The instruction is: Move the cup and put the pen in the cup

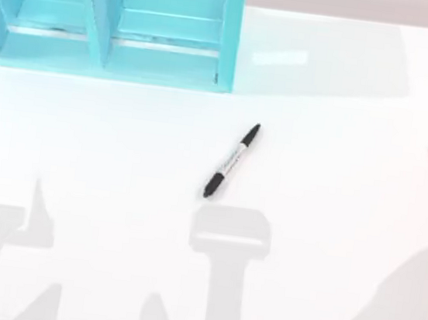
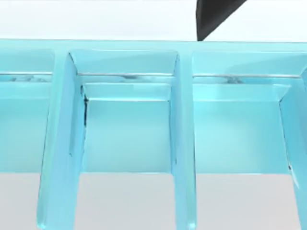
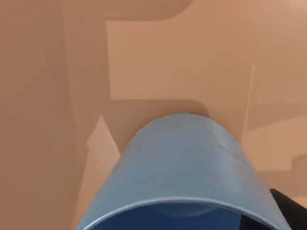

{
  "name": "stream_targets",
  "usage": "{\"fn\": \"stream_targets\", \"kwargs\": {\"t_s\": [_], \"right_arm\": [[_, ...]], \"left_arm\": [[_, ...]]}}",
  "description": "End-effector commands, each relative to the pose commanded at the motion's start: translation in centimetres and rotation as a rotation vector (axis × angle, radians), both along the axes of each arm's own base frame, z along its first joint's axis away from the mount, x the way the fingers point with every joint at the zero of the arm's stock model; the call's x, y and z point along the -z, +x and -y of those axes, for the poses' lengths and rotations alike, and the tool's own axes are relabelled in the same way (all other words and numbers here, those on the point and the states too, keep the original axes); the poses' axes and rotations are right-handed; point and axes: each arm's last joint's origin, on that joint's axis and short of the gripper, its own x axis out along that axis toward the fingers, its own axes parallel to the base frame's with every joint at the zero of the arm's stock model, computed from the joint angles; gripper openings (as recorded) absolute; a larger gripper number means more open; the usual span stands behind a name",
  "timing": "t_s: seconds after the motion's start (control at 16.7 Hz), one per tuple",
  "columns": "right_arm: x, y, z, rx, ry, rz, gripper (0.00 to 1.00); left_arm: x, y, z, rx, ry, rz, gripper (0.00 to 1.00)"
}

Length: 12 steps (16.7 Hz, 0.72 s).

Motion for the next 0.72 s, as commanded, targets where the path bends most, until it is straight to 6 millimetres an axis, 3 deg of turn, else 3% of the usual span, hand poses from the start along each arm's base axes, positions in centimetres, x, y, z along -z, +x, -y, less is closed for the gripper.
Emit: {"fn": "stream_targets", "kwargs": {"t_s": [0.3,0.54,0.72], "right_arm": [[-5.4,1.7,-5.2,0.0,-0.001,0.006,0.0],[-9.8,1.0,-10.9,0.001,0.018,-0.072,0.0],[-13.6,0.1,-14.1,0.001,0.006,-0.023,0.0]], "left_arm": [[0.0,0.0,0.0,0.0,0.0,0.0,1.0],[0.0,0.0,0.0,0.0,0.0,0.0,1.0],[0.0,0.0,0.0,0.0,0.0,0.0,1.0]]}}
